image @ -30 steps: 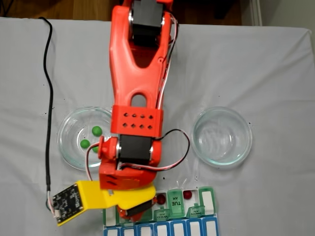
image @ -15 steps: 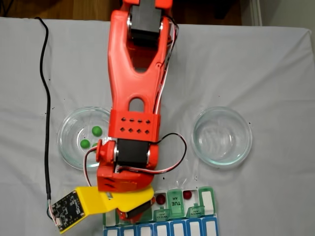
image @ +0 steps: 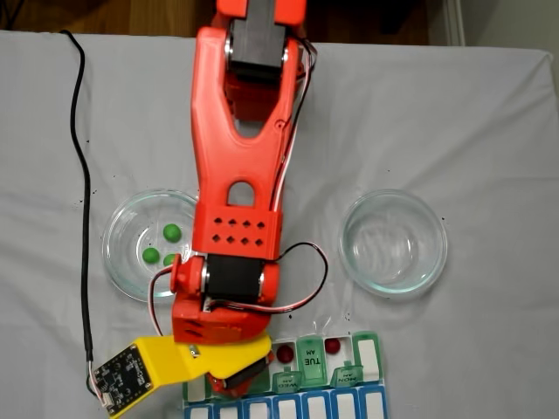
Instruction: Sort medicines into box.
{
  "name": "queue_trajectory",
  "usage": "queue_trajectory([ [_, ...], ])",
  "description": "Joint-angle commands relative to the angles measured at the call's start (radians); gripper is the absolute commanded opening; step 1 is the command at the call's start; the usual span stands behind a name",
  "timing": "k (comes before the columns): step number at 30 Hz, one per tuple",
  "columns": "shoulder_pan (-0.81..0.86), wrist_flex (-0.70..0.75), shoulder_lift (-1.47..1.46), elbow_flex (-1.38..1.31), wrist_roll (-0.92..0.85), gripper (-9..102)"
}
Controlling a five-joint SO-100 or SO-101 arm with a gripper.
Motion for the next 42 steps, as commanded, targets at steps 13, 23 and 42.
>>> queue_trajectory([
  [13, 0.048, 0.282, 0.095, -0.25, -0.029, 0],
  [23, 0.124, 0.706, 0.101, -0.465, -0.227, 0],
  [42, 0.376, 0.799, 0.319, 0.017, -1.181, 1],
])
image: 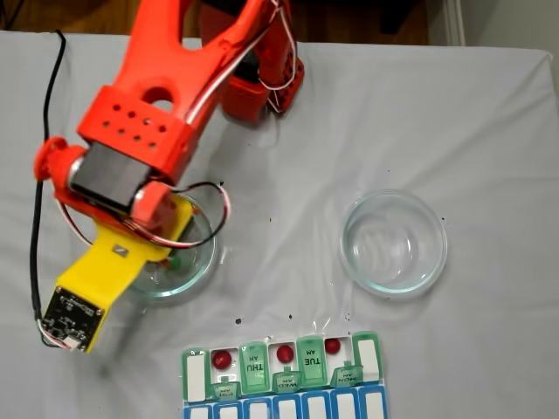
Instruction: Sort medicines into box.
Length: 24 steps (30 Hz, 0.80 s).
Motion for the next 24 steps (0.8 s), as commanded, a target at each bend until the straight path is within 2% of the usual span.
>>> queue_trajectory([
  [1, 0.054, 0.029, 0.044, 0.008, -0.209, 0],
  [8, 0.066, 0.005, 0.023, 0.032, -0.229, 4],
  [13, 0.063, -0.051, -0.012, 0.054, -0.218, 19],
  [16, 0.057, -0.104, -0.017, 0.086, -0.216, 22],
  [24, 0.032, -0.204, -0.011, 0.158, -0.218, 21],
])
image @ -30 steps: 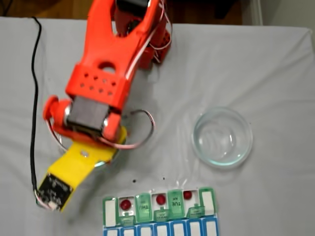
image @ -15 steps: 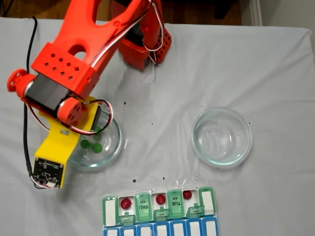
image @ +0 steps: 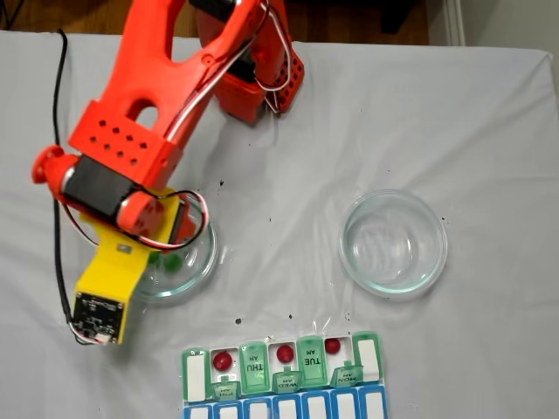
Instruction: Sort medicines into box.
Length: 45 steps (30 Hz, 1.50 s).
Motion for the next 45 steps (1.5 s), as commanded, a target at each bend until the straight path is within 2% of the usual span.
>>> queue_trajectory([
  [1, -0.015, -0.044, 0.034, 0.012, -0.011, 21],
  [10, -0.034, -0.137, 0.009, 0.072, -0.011, 22],
  [45, -0.043, -0.225, -0.051, 0.138, 0.002, 21],
])
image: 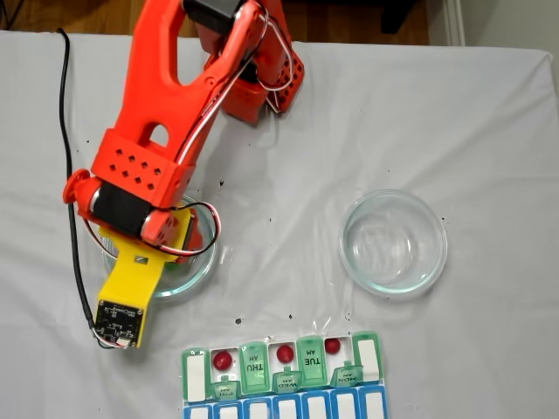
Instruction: Sort medicines into box.
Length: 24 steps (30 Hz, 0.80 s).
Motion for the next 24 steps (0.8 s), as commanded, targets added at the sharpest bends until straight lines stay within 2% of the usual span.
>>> queue_trajectory([
  [1, -0.017, -0.006, 0.018, -0.006, -0.012, 21],
  [9, -0.026, -0.037, 0.014, 0.012, -0.002, 19],
  [14, -0.028, -0.064, 0.028, 0.035, 0.032, 7],
  [24, -0.034, -0.078, 0.058, 0.067, 0.054, 0],
])
